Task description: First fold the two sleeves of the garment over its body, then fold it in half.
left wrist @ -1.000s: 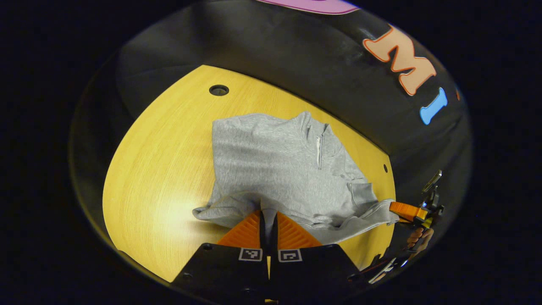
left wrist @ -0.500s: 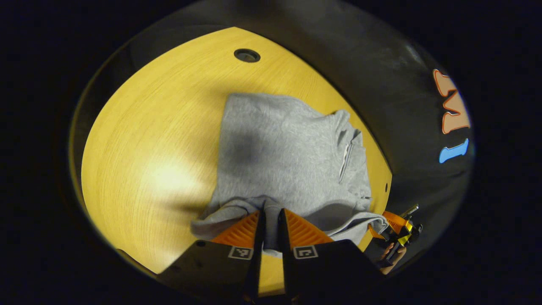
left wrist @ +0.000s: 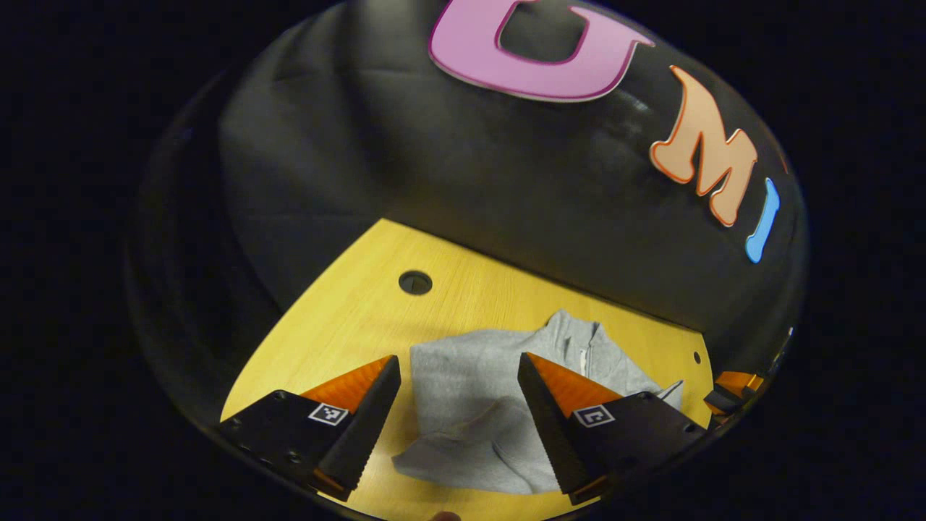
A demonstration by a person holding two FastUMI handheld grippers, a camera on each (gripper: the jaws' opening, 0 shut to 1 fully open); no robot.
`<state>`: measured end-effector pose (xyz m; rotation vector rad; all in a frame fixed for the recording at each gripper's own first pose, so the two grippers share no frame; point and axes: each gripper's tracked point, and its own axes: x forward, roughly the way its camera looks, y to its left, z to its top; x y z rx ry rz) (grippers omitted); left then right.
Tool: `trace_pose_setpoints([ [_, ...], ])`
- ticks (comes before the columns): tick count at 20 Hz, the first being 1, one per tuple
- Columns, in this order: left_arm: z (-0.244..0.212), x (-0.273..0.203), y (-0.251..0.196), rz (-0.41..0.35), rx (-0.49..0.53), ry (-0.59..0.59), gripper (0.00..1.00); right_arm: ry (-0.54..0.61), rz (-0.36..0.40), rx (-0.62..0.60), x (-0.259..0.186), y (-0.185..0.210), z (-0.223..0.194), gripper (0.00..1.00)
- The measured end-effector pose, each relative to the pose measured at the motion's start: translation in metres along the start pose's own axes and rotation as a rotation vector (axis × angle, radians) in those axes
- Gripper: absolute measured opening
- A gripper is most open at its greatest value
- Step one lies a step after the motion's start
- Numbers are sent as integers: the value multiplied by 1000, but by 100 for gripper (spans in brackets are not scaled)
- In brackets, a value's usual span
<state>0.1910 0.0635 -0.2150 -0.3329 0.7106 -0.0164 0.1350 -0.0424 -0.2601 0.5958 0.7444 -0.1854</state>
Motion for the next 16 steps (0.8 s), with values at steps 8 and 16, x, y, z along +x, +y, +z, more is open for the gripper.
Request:
trace_pose_setpoints([
  [8, 58, -125, -35, 95, 322, -463, 95, -316, 36, -484, -119, 46, 21, 93],
  [16, 4, -207, -54, 90, 317, -527, 93, -478, 148, -655, -195, 67, -24, 99],
])
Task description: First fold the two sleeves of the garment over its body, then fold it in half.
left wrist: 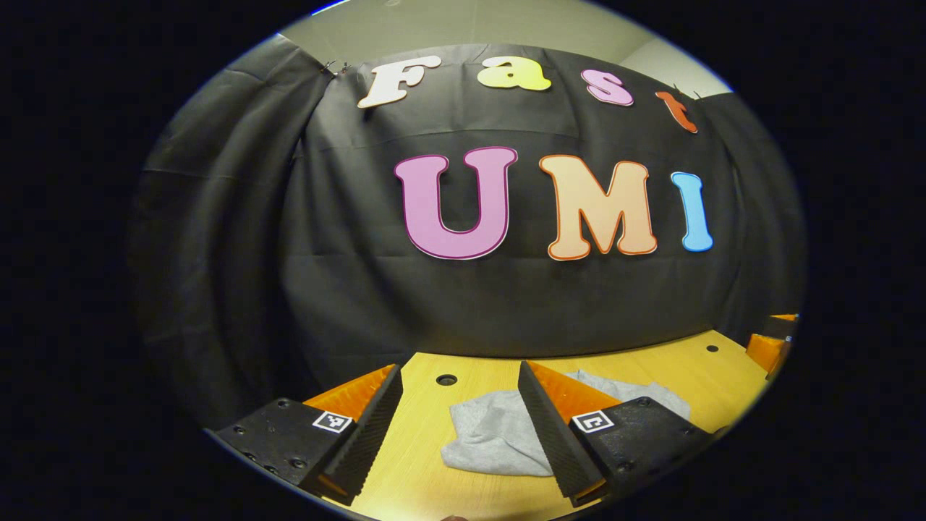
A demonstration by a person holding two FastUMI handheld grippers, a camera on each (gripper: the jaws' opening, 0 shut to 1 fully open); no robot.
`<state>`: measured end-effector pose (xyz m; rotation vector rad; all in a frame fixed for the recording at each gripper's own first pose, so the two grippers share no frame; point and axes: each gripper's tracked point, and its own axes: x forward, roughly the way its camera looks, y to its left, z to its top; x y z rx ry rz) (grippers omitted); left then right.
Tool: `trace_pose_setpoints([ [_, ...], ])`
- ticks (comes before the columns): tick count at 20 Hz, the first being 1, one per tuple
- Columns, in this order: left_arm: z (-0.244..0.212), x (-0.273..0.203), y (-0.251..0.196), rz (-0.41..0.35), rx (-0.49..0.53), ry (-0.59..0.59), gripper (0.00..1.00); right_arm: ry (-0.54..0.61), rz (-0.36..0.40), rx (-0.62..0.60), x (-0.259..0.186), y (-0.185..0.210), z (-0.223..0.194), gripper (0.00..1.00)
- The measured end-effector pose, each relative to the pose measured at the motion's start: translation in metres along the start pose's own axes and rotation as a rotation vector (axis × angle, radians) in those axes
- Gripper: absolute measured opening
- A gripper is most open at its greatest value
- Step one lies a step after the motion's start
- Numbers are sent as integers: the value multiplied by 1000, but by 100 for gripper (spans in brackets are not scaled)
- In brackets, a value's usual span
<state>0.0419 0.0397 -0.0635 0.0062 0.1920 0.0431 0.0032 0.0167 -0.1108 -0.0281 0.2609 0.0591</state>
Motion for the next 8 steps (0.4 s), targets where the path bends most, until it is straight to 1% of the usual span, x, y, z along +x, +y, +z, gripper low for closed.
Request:
trace_pose_setpoints([
  [2, -3, -12, -2, 0, -2, 9, 94, -20, 13, 14, -7, 5, 5, 100],
  [3, -4, -15, 1, 9, -5, 15, 94, -25, 19, 21, -8, 6, 7, 99],
  [4, -4, -17, 1, 9, -15, 19, 94, -30, 24, 23, -8, 7, 11, 100],
  [5, -2, -17, 3, 13, -26, 17, 94, -41, 22, 20, -13, 1, 10, 99],
  [8, 11, -14, 8, 27, -42, -7, 94, -72, 19, 20, -9, 0, 23, 99],
])
